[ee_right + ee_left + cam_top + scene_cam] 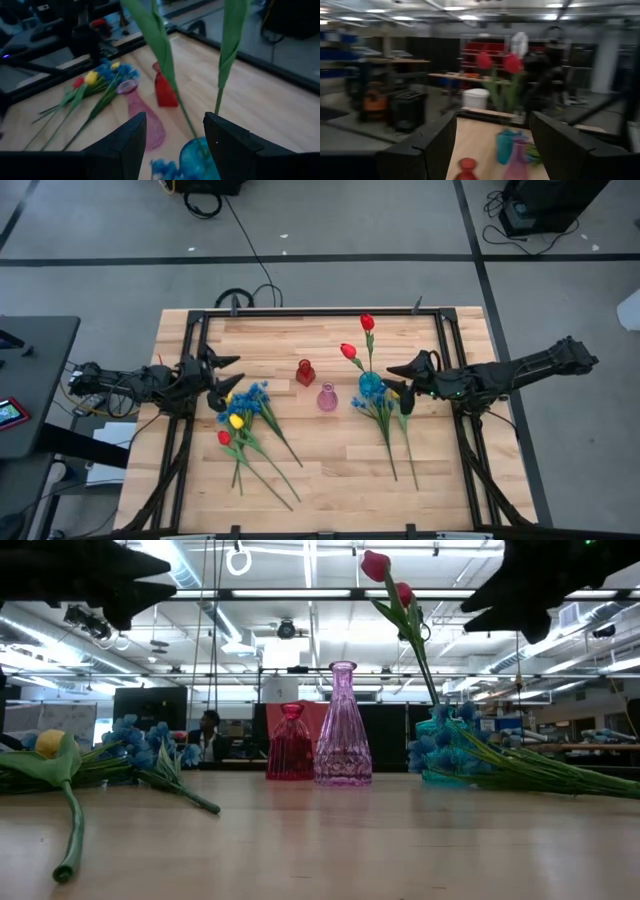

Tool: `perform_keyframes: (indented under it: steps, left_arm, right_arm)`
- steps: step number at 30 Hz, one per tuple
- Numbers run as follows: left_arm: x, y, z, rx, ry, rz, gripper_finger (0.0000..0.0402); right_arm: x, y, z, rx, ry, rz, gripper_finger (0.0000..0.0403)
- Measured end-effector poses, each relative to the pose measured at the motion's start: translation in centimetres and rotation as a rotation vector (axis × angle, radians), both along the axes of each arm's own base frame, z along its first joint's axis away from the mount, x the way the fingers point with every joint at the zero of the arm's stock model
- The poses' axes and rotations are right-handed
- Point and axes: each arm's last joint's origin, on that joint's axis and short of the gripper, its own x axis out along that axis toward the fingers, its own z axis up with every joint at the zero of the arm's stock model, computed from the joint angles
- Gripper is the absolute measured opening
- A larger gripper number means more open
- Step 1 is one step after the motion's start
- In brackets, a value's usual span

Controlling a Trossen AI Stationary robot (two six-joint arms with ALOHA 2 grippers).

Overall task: Sort flowers into vase by color
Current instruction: Put the yellow tulip into the red transparent vase

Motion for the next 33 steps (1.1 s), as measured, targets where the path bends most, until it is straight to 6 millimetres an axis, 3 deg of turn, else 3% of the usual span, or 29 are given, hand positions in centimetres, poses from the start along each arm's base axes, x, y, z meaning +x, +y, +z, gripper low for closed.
perform_keyframes:
  steps: [9, 19, 26, 30, 33]
  left_arm:
    - [0.0, -0.2, 0.0, 0.011, -0.003, -0.055, 0.0259]
    - [0.0, -0.1, 0.2, 0.055, -0.009, -0.044, 0.0259]
    - [0.3, -0.2, -0.2, -0.073, 0.004, -0.061, 0.0259]
    - [1.0, -0.3, -1.7, -0.190, 0.207, -0.063, 0.0259]
    - [1.6, -0.4, -1.5, -0.271, 0.331, -0.048, 0.0259]
  right_arm:
    - [-0.5, 0.9, 1.0, 0.324, 0.179, 0.100, 0.0208]
    - [1.7, 3.4, -3.2, 0.656, 0.557, 0.168, 0.0190]
    - [2.2, 4.7, -4.5, 0.714, 0.650, 0.145, 0.0179]
    - [2.1, 5.2, -5.0, 0.658, 0.634, 0.104, 0.0176]
    - [1.8, 5.1, -5.7, 0.643, 0.634, 0.072, 0.0174]
